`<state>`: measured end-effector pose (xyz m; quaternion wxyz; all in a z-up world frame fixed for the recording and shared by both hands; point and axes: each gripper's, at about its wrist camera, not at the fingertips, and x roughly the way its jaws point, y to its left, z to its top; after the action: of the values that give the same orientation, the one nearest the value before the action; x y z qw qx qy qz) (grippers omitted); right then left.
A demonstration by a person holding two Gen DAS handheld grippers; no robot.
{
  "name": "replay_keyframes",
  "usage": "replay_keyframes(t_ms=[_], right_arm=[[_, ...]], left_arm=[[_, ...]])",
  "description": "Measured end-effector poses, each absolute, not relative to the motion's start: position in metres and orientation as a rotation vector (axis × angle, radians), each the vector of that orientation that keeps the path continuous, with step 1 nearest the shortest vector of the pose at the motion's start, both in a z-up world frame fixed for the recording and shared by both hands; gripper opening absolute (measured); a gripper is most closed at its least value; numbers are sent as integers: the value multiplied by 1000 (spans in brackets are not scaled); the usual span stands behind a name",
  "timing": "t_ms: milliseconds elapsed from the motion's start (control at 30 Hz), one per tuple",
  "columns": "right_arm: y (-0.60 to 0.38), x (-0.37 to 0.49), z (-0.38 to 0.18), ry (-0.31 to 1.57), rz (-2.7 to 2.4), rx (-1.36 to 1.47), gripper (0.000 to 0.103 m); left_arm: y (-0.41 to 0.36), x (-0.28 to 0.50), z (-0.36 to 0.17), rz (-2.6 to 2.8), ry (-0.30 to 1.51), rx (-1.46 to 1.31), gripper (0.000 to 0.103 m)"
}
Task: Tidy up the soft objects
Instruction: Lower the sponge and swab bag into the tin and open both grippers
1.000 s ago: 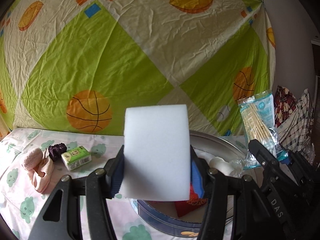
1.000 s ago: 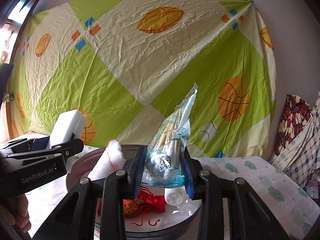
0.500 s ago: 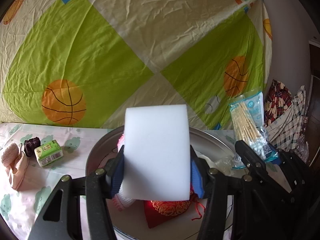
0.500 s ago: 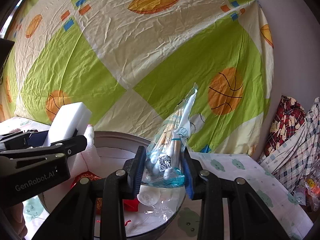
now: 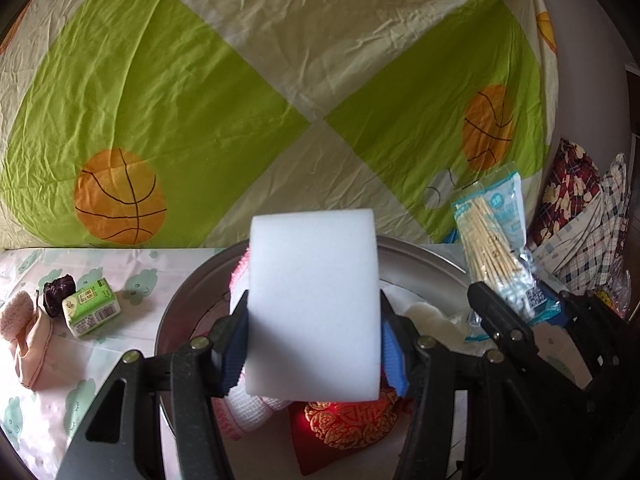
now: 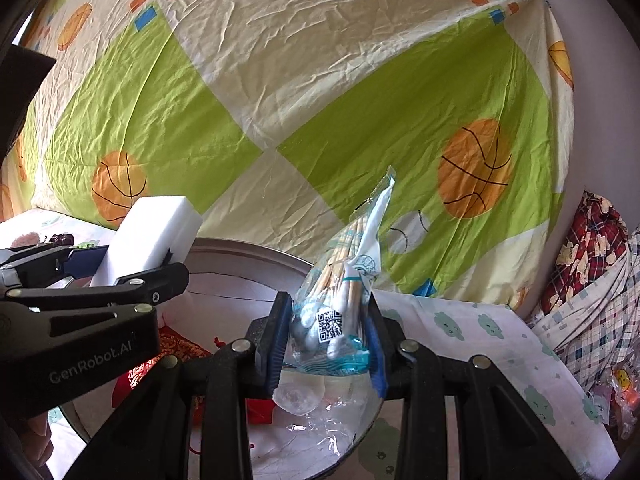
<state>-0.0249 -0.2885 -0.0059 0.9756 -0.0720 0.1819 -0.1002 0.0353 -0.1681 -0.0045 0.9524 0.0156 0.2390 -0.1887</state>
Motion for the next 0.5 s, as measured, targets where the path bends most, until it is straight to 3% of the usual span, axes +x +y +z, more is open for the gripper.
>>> replay_keyframes(t_ms=[367,467,500], right_arm=[[-286,-18,-10,409,-155,-149,37],[-286,-20,-9,401,-156,-146,42],[-287,-22,-9,391,-175,-143,47]], left_arm=[[-170,44,-16,-326,562,88,56],[-171,45,-15,-324,564,87,63],[-171,45,-15,-324,565,84,71]])
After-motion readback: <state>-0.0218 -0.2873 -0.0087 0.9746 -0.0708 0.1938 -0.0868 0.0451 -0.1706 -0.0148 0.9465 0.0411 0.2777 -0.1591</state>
